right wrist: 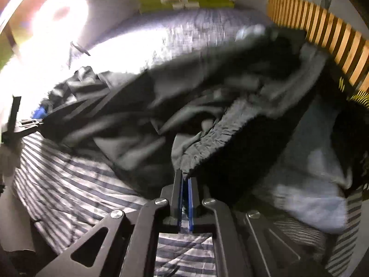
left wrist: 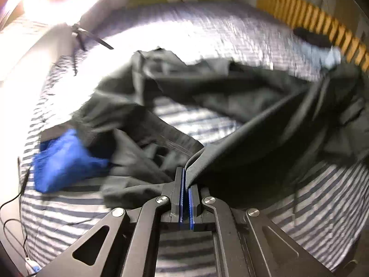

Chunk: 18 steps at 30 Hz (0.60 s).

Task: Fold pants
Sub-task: 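Grasp the trousers' waistband with the left tool while the right tool grips fabric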

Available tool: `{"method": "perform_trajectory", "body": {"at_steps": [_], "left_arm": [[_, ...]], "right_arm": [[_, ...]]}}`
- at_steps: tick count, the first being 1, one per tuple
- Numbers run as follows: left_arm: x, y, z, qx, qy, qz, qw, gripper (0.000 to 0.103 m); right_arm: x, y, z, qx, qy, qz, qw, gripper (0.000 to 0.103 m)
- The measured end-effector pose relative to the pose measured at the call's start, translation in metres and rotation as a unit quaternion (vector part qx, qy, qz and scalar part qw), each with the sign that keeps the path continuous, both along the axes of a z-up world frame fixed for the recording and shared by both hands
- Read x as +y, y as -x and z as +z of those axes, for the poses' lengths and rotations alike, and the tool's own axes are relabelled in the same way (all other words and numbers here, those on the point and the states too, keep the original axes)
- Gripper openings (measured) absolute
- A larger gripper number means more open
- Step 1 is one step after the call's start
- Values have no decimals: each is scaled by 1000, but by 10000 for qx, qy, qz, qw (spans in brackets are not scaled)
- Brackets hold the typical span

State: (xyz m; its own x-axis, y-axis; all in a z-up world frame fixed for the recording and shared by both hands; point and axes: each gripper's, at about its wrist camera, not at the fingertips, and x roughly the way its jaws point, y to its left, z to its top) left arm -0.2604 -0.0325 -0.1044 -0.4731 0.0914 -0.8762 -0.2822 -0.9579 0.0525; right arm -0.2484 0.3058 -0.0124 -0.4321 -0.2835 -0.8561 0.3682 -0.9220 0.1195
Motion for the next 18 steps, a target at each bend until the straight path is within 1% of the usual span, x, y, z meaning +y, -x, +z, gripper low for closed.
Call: {"method": "perform_trajectory", "body": {"at_steps": [3, 6, 10, 12, 14, 15, 16, 17, 18], "left_arm": [[-25, -16, 44, 416, -238, 253, 9985, 2], [-52, -32, 88, 841, -509, 493, 9939, 2], [-80, -69, 145, 1333, -615, 623, 9872, 2], [-87, -87, 167, 1537, -566, 600, 9847, 2], [-94, -102, 187, 1623, -580, 567, 9834, 2], [-93, -104, 191, 1620, -584, 525, 9837, 2], [-90, -105, 195, 1623, -506, 482, 9843, 2], [-86, -103, 198, 1627, -400, 453, 9848, 2], [-79, -98, 199, 1609, -291, 406, 9857, 2]], "right_arm": [[24, -19, 37, 363, 159, -131, 9991, 3], [48, -41, 69, 644, 325, -336, 9968, 3], [87, -79, 102, 926, 560, -637, 9921, 3], [109, -101, 113, 1006, 669, -855, 9890, 3], [133, -123, 121, 1062, 703, -1099, 9858, 3], [145, -132, 121, 1077, 695, -1280, 9835, 3], [156, -138, 119, 1054, 682, -1424, 9818, 3], [164, -142, 115, 988, 609, -1514, 9816, 3], [167, -143, 106, 817, 507, -1513, 9838, 4]]}}
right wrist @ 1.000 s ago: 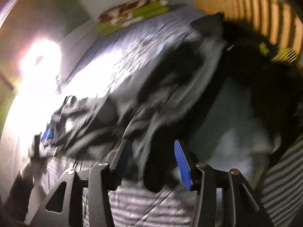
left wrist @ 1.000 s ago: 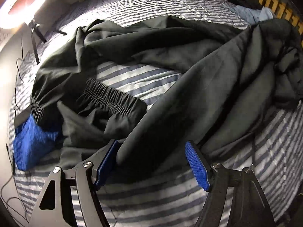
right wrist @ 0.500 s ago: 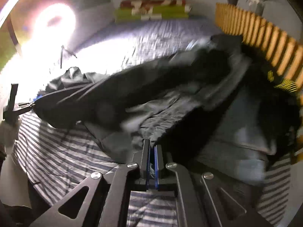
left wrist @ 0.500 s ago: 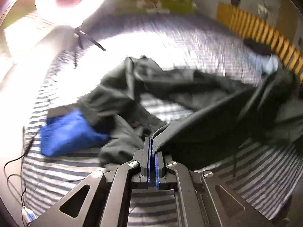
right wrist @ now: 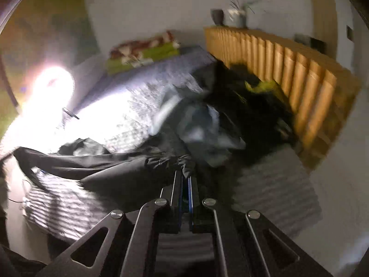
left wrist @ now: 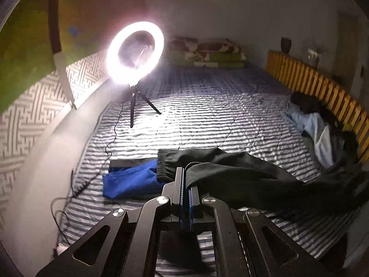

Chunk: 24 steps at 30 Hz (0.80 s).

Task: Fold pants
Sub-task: 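Grasp the trousers' waistband with the left tool while the right tool grips fabric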

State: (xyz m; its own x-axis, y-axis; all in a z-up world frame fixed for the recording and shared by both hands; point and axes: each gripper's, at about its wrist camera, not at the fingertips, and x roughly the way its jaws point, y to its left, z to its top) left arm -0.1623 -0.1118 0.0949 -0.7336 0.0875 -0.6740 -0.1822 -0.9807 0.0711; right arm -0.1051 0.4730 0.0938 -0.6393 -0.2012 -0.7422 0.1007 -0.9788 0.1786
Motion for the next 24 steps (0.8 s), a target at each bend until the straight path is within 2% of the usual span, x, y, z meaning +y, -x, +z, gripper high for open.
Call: {"method": "perform_trajectory", "body": {"at_steps": [3, 6, 10, 12, 13, 14, 15, 16, 17, 21, 24], "left_arm": [[24, 29, -3, -159, 225, -111, 9996, 2], [47, 75, 2, -241, 382, -165, 9988, 2], [94, 155, 23, -106, 681, -329, 9971, 2], [119, 193, 25, -217, 736, -512, 9957, 6], [129, 212, 22, -353, 734, -495, 9954, 9], [136, 227, 18, -477, 720, -420, 9954, 20], [144, 240, 11, -602, 757, -368, 9946, 30], [150, 248, 4, -681, 838, -337, 9936, 52], [152, 251, 0, -684, 896, -354, 9930, 60], [135, 246, -21, -749, 917, -399, 9922, 60], [93, 238, -41, -844, 802, -171, 9931, 61]], "right_arm": [[-8, 3, -29, -591, -386, 167, 9974, 8], [-23, 7, -34, -568, -858, 254, 9944, 8], [-23, 20, -22, -502, -668, 243, 9962, 15], [-26, 30, -16, -400, -567, 210, 9974, 29], [-32, 37, -17, -378, -446, 218, 9981, 32], [-39, 48, -20, -393, -324, 288, 9983, 40], [-49, 61, -24, -442, -242, 428, 9978, 42], [-60, 73, -31, -491, -255, 561, 9969, 42], [-73, 88, -40, -550, -352, 654, 9957, 42], [-126, 141, -87, -958, -706, 1089, 9869, 42], [-163, 165, -121, -1145, -1340, 1345, 9751, 42]]}}
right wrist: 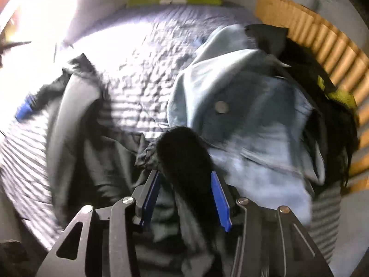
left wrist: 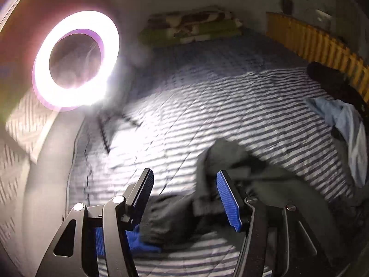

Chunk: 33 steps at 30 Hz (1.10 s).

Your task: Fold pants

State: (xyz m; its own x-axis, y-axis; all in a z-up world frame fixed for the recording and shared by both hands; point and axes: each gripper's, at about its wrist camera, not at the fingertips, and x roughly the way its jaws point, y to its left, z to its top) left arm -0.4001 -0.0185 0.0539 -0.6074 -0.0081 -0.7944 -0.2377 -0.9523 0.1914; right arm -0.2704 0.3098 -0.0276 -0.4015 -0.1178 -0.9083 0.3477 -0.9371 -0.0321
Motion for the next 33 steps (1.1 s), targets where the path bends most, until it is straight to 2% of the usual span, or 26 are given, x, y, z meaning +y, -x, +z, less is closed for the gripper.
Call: {"method": "perform_trajectory", "body": {"at_steps": [5, 8, 10, 13, 15, 16, 17, 18, 21, 24, 26, 28, 30, 33], "left_arm": [[-64, -4, -74, -680, 61, 418, 9968, 61], [-94, 6, -120, -1038, 30, 766, 9916, 65], [-108, 15, -144, -1254, -155, 1014, 9868, 65], [-118, 19, -163, -1279, -264, 1129, 9850, 64], [-116, 22, -172, -1268, -197, 1094, 9857, 33], [-114, 22, -177, -1286, -100, 1088, 9857, 29], [-113, 22, -180, -1281, -67, 1052, 9861, 28], [-113, 20, -180, -1224, -57, 1070, 9867, 28], [-126, 10, -157, -971, -413, 1274, 9862, 28], [-143, -10, -121, -678, -692, 1343, 9862, 28], [-159, -32, -93, -473, -818, 1300, 9870, 28], [-178, -55, -70, -346, -840, 1317, 9871, 28], [-199, -79, -52, -273, -815, 1368, 9869, 28], [-241, -115, -33, -311, -906, 1668, 9813, 28]], "right_arm": [[-24, 11, -32, -187, -256, 211, 9993, 40], [-30, 9, -38, -190, -440, 268, 9985, 7], [-26, 7, -32, -101, -391, 209, 9990, 6], [-19, 8, -4, 208, -249, 110, 9994, 6], [-9, 8, 28, 513, -67, -43, 9987, 5], [-3, 6, 44, 689, 0, -113, 9976, 5], [2, 7, 59, 895, 40, -196, 9958, 5], [12, 9, 81, 1194, 55, -394, 9920, 5], [44, 20, 125, 1829, 205, -1113, 9766, 5], [74, 42, 145, 2107, 299, -1799, 9604, 5], [84, 57, 142, 2226, -60, -2022, 9537, 5], [89, 70, 132, 2157, -266, -2098, 9533, 5], [98, 79, 119, 1973, -182, -2183, 9556, 5], [105, 88, 99, 1825, -155, -2221, 9577, 5]]}}
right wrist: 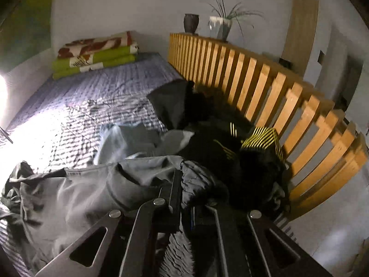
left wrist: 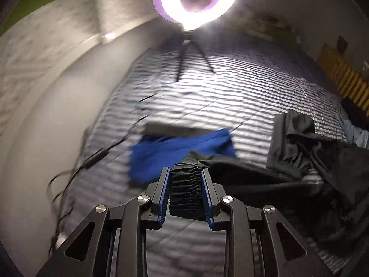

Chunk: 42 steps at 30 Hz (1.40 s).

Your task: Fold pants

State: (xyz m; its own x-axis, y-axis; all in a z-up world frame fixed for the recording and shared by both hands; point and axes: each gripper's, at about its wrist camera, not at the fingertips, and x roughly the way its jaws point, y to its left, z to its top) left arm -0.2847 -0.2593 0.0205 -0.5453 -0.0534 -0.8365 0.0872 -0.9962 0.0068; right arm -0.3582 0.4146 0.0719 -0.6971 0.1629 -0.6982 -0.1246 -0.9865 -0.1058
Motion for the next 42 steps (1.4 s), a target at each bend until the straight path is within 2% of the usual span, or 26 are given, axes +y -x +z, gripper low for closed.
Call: {"method": "perform_trajectory", "body": {"at_steps": [4, 7, 9, 11, 13, 15, 17, 20, 22, 24, 26, 30, 35, 38, 40, 41, 42], "left_arm": [[-49, -42, 13, -57, -70, 479, 9988, 28], [-77, -54, 7, -290, -20, 878, 9957, 31], [-86, -56, 3, -360, 20, 973, 9946, 32], [-86, -58, 3, -318, 241, 1035, 9938, 42], [-80, -58, 4, -274, 162, 948, 9950, 52], [-64, -61, 5, -203, 198, 700, 9971, 52], [-35, -66, 6, -128, 404, 331, 9986, 52], [4, -72, 1, -96, 285, -116, 9995, 52], [28, -81, 0, -49, 171, -398, 9991, 52], [48, -92, 0, 17, 76, -661, 9978, 52], [67, -104, 0, 63, 13, -908, 9958, 52], [98, -122, 2, 63, 12, -1247, 9922, 52], [120, -124, -1, -97, 18, -1360, 9907, 52], [128, -106, -8, -224, -111, -1370, 9903, 52], [140, -89, -17, -312, -109, -1475, 9885, 52], [148, -80, -22, -326, -49, -1503, 9881, 52], [152, -70, -27, -361, -45, -1507, 9879, 52]], "right_arm": [[-1, 5, -17, -85, -36, -27, 10000, 5], [-6, 8, -27, -302, -79, 252, 9992, 5], [-5, 4, -25, -282, -14, 267, 9992, 10], [-1, -5, -16, -209, 177, 271, 9993, 19], [6, -20, -7, -131, 359, 317, 9988, 24], [12, -41, 2, -57, 346, 368, 9987, 37], [20, -67, 12, 88, 333, 431, 9985, 42], [38, -108, 25, 265, 496, 380, 9977, 43], [49, -136, 25, 244, 911, 462, 9945, 43], [46, -161, 16, -43, 1153, 757, 9904, 43], [34, -179, 5, -212, 1183, 1082, 9868, 43], [-3, -213, -37, -618, 905, 1649, 9802, 43], [-11, -219, -96, -1045, 519, 1340, 9841, 45], [-12, -209, -120, -1021, 207, 1188, 9874, 44], [-14, -199, -129, -1242, 356, 1316, 9828, 15], [-15, -196, -130, -1360, 456, 1394, 9798, 5], [-14, -196, -127, -1390, 549, 1459, 9779, 5]]}}
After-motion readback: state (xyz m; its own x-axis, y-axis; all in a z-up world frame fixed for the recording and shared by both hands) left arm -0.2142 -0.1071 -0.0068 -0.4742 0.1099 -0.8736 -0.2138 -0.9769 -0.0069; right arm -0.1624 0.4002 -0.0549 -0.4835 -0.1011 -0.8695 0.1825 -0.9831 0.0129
